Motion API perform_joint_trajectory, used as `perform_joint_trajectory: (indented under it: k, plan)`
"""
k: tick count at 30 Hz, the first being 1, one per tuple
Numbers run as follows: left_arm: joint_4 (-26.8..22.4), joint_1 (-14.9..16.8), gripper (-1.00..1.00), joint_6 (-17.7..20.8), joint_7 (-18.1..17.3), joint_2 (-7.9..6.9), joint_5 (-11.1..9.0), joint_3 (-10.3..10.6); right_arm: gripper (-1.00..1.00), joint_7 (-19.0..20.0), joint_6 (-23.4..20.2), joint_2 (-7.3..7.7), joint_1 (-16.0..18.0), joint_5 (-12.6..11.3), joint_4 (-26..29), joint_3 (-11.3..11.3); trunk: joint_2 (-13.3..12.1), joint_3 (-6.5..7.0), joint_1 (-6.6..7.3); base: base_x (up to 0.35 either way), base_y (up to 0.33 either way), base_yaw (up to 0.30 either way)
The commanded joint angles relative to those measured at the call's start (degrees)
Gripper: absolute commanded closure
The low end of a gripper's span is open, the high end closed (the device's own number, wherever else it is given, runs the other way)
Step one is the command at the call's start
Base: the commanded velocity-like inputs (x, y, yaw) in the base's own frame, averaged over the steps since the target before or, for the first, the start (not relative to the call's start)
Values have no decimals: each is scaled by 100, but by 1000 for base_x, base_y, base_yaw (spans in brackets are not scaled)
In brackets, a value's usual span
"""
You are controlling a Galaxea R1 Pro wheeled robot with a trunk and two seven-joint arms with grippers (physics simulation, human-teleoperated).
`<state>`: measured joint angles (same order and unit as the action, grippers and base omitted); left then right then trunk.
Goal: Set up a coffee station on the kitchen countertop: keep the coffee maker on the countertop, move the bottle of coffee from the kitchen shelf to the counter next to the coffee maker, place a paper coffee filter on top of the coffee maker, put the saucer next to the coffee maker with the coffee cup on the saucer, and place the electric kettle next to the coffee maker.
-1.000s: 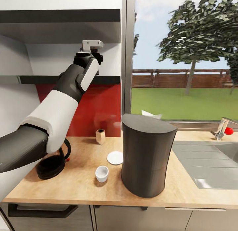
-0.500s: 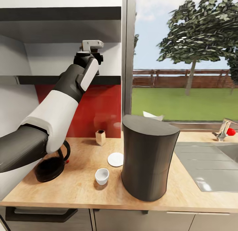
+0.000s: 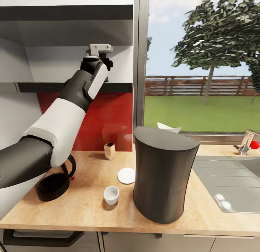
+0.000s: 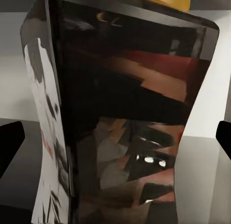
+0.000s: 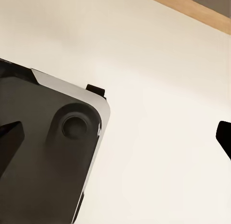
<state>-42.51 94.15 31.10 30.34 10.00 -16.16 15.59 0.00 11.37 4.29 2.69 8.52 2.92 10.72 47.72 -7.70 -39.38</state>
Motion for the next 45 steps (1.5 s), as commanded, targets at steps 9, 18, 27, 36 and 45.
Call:
perform_joint_trajectory:
  k: [9, 18, 27, 36, 45]
  plan:
    - [-3, 7, -100, 18, 51, 0, -54, 9, -100, 0, 15, 2, 4, 44, -2, 0, 7, -9, -2, 73, 0, 0]
    - [0, 7, -100, 31, 51, 0, -47, 6, -100, 0, 15, 2, 4, 44, -2, 0, 7, -9, -2, 4, 0, 0]
    - [-2, 7, 100, 38, 51, 0, -45, 6, -100, 0, 15, 2, 4, 44, -2, 0, 7, -9, -2, 0, 0, 0]
    - [-16, 7, 100, 40, 51, 0, -50, 6, -100, 0, 15, 2, 4, 44, -2, 0, 7, -9, -2, 0, 0, 0]
    - [-169, 7, 100, 53, 51, 0, -60, 59, -100, 0, 15, 2, 4, 44, -2, 0, 7, -9, -2, 0, 0, 0]
